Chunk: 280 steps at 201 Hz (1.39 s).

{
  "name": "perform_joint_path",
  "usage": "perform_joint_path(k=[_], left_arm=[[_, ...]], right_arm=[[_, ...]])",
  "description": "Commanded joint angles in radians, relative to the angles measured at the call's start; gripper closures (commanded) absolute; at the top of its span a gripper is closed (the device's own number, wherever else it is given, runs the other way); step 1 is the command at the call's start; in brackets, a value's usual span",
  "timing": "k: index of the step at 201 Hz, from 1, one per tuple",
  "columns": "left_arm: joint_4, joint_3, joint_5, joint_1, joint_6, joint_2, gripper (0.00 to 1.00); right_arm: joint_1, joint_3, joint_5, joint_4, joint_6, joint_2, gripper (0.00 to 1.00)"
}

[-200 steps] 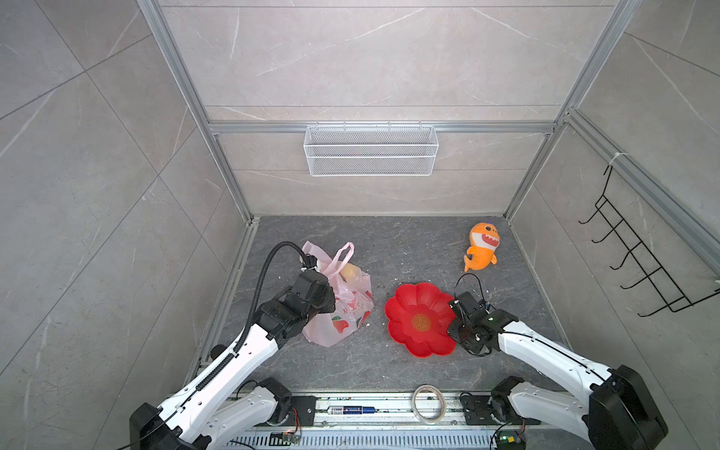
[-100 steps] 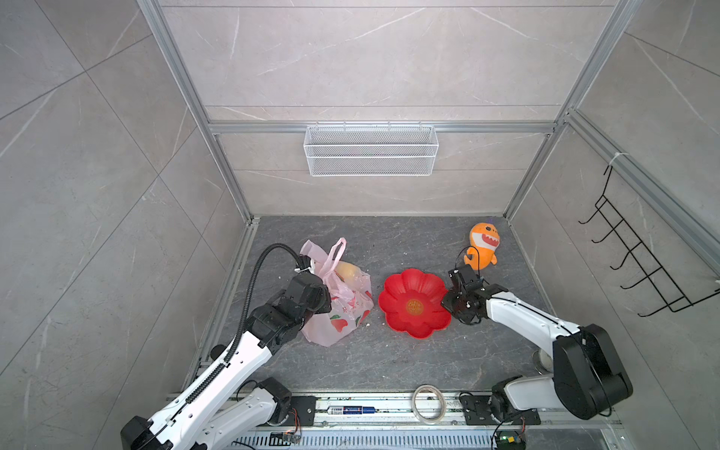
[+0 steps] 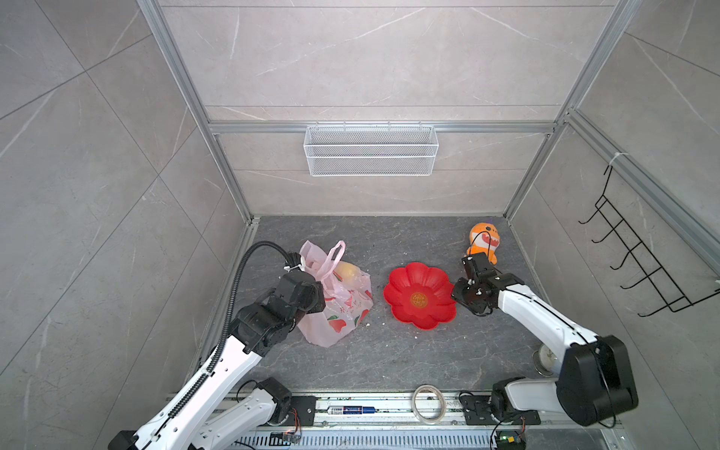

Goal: Take the fake fruits out of the plastic bag

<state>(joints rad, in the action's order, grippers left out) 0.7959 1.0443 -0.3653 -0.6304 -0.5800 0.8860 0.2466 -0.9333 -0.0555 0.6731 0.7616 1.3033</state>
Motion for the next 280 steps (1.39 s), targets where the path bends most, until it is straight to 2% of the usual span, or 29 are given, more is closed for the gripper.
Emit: perform_joint_path(k=[1,38,64,86,111,124,134,149,166,187,221,244,280], left_arm=[[0.052,0.086,0.012,-0.004,0.014,0.037,0.33],[0.022,0.229,0.111,-0.003,0.123,0.201,0.2],[0.05,0.341,0.17,-0.003,0.206,0.348,0.19],[0.082,0.417,0.171,-0.004,0.258,0.45,0.21],[0.11,0.467,0.09,-0.004,0.286,0.533,0.31],[0.106,0.471,0.039,-0.004,0.288,0.55,0.47],[0.11,0.467,0.009,-0.004,0.272,0.547,0.63],[0.109,0.428,-0.03,-0.007,0.205,0.498,0.86],[0.091,0.323,-0.09,-0.014,0.102,0.381,0.94],[0.042,0.149,-0.1,-0.016,-0.008,0.185,0.96],[0.001,-0.079,-0.037,-0.02,-0.164,-0.097,0.97],[0.014,-0.167,-0.011,-0.022,-0.214,-0.178,0.97],[-0.014,-0.242,0.022,-0.024,-0.254,-0.219,0.98]], right_arm=[[0.035,-0.086,-0.008,0.164,-0.111,-0.096,0.53],[0.11,-0.172,-0.003,0.202,-0.153,-0.11,0.52],[0.129,-0.173,0.022,0.139,-0.148,-0.088,0.53],[0.151,-0.17,0.048,0.077,-0.136,-0.066,0.53],[0.207,-0.214,0.081,0.029,-0.16,-0.012,0.53],[0.252,-0.261,0.097,0.012,-0.185,0.032,0.53],[0.29,-0.303,0.114,-0.006,-0.201,0.071,0.53],[0.346,-0.368,0.144,-0.047,-0.221,0.134,0.53],[0.41,-0.436,0.167,-0.102,-0.235,0.202,0.52],[0.488,-0.507,0.171,-0.177,-0.236,0.291,0.48],[0.603,-0.646,0.17,-0.223,-0.228,0.461,0.4],[0.655,-0.736,0.16,-0.239,-0.209,0.545,0.37],[0.716,-0.898,0.134,-0.176,-0.194,0.652,0.35]])
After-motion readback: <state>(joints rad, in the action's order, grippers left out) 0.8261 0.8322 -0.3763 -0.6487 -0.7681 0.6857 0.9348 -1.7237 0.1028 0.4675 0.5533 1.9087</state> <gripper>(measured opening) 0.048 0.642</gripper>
